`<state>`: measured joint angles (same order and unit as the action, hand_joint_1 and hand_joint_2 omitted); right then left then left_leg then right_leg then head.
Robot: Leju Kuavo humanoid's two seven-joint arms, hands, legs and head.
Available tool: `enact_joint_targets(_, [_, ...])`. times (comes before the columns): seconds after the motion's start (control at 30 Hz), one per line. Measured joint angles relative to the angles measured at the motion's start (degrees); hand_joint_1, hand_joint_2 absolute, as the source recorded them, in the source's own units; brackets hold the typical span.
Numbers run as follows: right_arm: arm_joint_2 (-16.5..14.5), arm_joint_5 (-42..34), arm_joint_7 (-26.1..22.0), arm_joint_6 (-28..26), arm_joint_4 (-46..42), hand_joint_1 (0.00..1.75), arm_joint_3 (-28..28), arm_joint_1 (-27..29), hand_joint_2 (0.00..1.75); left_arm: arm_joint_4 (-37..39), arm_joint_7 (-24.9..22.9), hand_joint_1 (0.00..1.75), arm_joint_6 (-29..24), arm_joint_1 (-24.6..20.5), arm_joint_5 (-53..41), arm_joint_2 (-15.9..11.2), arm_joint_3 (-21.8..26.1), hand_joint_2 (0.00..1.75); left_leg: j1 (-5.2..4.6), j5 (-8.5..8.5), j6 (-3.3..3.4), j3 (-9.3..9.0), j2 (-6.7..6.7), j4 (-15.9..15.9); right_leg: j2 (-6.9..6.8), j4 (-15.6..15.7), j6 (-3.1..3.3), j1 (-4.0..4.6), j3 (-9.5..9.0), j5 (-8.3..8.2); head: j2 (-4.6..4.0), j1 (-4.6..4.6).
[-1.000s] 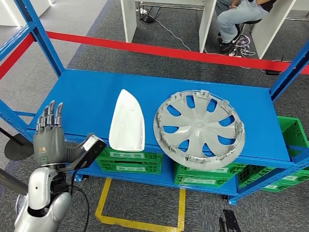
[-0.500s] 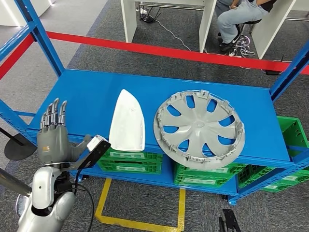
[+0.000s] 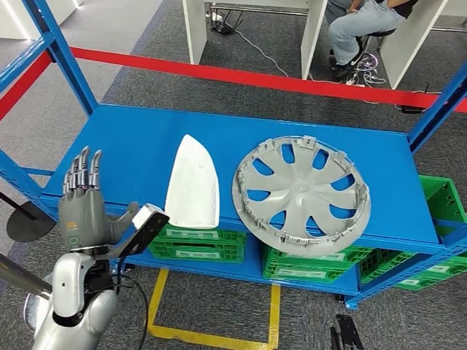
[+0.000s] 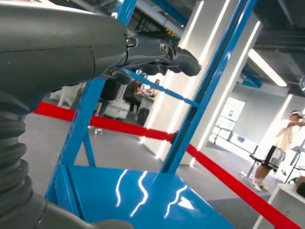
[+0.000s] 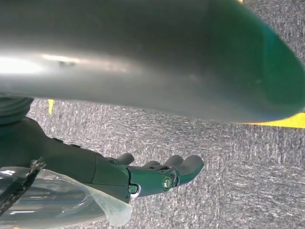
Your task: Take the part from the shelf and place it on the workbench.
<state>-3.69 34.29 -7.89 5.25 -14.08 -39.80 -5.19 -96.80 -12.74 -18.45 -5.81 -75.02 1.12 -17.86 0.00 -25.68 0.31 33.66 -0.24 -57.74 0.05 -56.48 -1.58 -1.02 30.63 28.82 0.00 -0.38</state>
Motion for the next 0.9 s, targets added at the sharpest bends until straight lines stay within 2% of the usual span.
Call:
enact_joint_targets(0.27, [0.0,0.0,0.0,-0.2,0.0,0.0,0.0,0.0,0.0,0.0,3.9,0.0,-4.7,2.0,5.2,3.0,0.3,1.75,0.0,0.0,0.0,0.0,0.0,0.0,0.0,0.0,0.0,0.0,0.0,0.0,0.0,-0.01])
enact_joint_targets(0.5, [0.0,0.1,-0.3,-0.9,0.0,0.0,0.0,0.1,0.0,0.6,11.0,0.0,-11.4,3.9,19.2,4.8,2.2,1.75,0.01,-0.01,0.0,0.0,0.0,0.0,0.0,0.0,0.0,0.01,0.01,0.01,0.0,-0.01])
enact_joint_targets(0.9, [0.0,0.6,-0.4,-1.1,0.0,0.0,0.0,0.1,0.0,3.2,19.0,0.0,-14.2,4.5,32.8,6.1,3.0,1.75,0.0,-0.01,0.0,0.0,0.0,0.0,0.0,0.0,0.0,0.0,0.0,0.01,0.0,-0.01])
